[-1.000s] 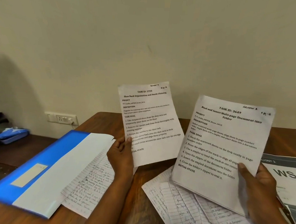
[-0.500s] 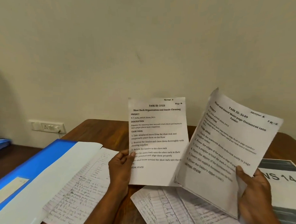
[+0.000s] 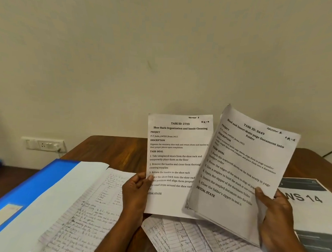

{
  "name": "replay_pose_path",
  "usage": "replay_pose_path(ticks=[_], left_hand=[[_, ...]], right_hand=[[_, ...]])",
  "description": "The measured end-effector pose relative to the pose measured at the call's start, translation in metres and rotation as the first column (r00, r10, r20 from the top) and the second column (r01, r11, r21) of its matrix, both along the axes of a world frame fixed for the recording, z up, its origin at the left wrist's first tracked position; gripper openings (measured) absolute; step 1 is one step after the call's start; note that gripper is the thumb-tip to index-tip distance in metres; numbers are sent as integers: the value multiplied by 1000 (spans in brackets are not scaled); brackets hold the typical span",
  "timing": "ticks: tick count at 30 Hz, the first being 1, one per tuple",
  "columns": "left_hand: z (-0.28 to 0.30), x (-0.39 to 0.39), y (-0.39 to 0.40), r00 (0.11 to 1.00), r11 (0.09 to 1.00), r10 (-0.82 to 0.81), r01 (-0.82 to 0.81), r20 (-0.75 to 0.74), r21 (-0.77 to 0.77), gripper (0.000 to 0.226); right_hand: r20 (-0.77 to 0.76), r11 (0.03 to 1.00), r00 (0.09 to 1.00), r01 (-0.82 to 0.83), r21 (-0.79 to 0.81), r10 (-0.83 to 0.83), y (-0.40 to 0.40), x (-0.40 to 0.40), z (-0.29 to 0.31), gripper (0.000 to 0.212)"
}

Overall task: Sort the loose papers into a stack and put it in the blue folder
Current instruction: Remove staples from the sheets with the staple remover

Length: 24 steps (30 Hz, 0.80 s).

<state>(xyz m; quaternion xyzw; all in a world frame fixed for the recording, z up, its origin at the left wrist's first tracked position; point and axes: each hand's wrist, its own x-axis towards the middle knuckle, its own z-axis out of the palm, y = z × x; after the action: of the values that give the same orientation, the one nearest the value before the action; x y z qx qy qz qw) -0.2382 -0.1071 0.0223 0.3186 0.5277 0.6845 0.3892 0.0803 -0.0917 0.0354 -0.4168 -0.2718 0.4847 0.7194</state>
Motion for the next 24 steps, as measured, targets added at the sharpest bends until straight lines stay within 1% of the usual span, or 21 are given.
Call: replay_pose_path(ticks=[5, 11, 16, 20, 24], left_hand=[[4, 1, -3, 1000, 1000, 13, -13, 1, -1, 15], [8, 3, -6, 1000, 1000, -9, 9, -15, -8, 14], [12, 11, -11, 986, 994, -107, 108, -125, 2, 16], [16, 23, -15, 965, 979, -199, 204, -168, 8, 19], [16, 30, -18, 949, 962, -267, 272, -169, 5, 17]], right_hand=[[12, 1000, 1000, -2, 10, 1, -5, 0, 4, 34], [16, 1000, 1000, -16, 13, 16, -6, -3, 6, 35], [12, 994, 995, -97, 56, 97, -8, -13, 4, 41], [29, 978, 983, -184, 97, 182, -9, -22, 0, 43], [93, 980, 981, -178, 85, 170, -7, -23, -6, 40]])
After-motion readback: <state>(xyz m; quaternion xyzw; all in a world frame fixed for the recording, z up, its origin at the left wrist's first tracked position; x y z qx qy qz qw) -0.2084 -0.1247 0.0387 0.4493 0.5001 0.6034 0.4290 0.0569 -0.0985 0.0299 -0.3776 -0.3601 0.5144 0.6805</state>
